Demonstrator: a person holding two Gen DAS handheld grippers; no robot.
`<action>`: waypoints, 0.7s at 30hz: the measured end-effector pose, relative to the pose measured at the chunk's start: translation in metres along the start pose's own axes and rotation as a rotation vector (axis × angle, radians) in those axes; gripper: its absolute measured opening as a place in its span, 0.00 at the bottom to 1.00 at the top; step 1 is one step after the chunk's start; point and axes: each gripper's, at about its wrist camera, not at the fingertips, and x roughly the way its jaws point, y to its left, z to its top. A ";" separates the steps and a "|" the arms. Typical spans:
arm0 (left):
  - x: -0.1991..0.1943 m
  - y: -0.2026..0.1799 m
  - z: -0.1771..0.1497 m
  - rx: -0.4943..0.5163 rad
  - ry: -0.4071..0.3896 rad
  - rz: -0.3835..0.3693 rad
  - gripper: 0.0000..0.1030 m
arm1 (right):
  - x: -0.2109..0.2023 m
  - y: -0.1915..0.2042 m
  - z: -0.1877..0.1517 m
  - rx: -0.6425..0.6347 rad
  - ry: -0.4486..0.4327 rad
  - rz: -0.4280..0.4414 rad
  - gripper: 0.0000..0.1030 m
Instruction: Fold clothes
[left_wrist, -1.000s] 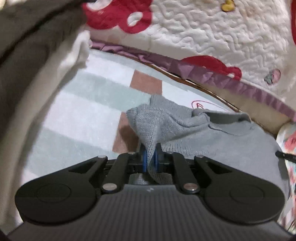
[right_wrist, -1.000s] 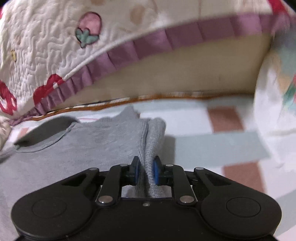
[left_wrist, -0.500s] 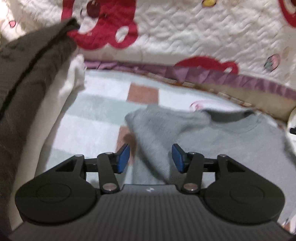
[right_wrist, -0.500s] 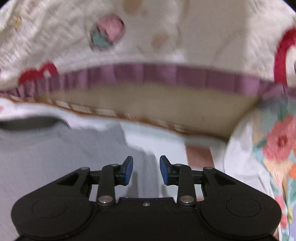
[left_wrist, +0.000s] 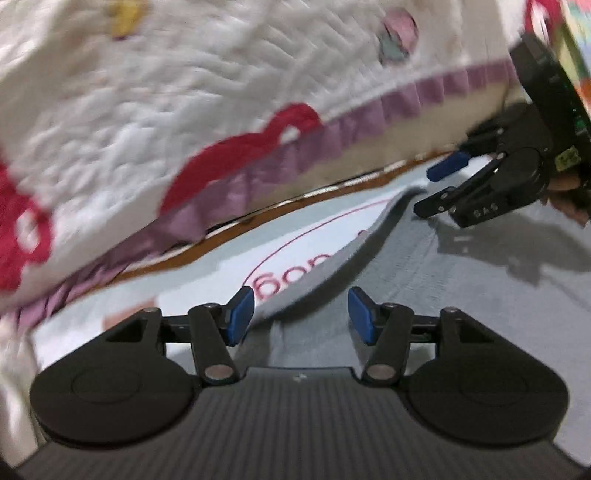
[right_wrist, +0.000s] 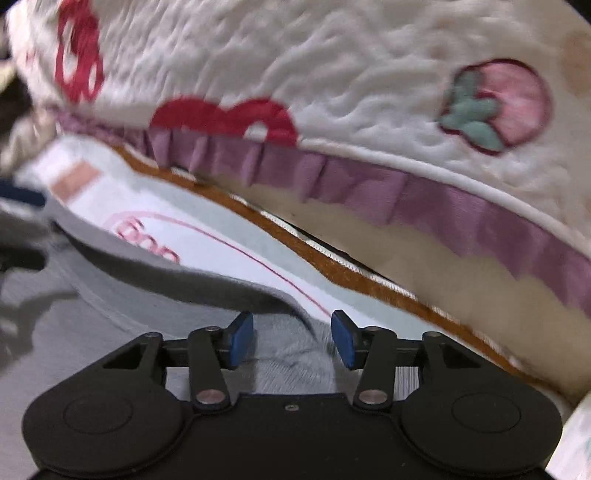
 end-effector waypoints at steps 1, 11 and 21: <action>0.012 -0.003 0.001 0.001 0.029 -0.012 0.52 | 0.005 0.001 -0.003 -0.009 -0.004 0.003 0.50; 0.004 -0.020 -0.021 -0.028 0.030 0.060 0.02 | -0.026 0.015 -0.040 -0.235 -0.151 -0.123 0.07; 0.014 -0.024 -0.026 -0.026 0.038 0.204 0.02 | -0.043 -0.007 -0.027 0.172 -0.190 0.098 0.20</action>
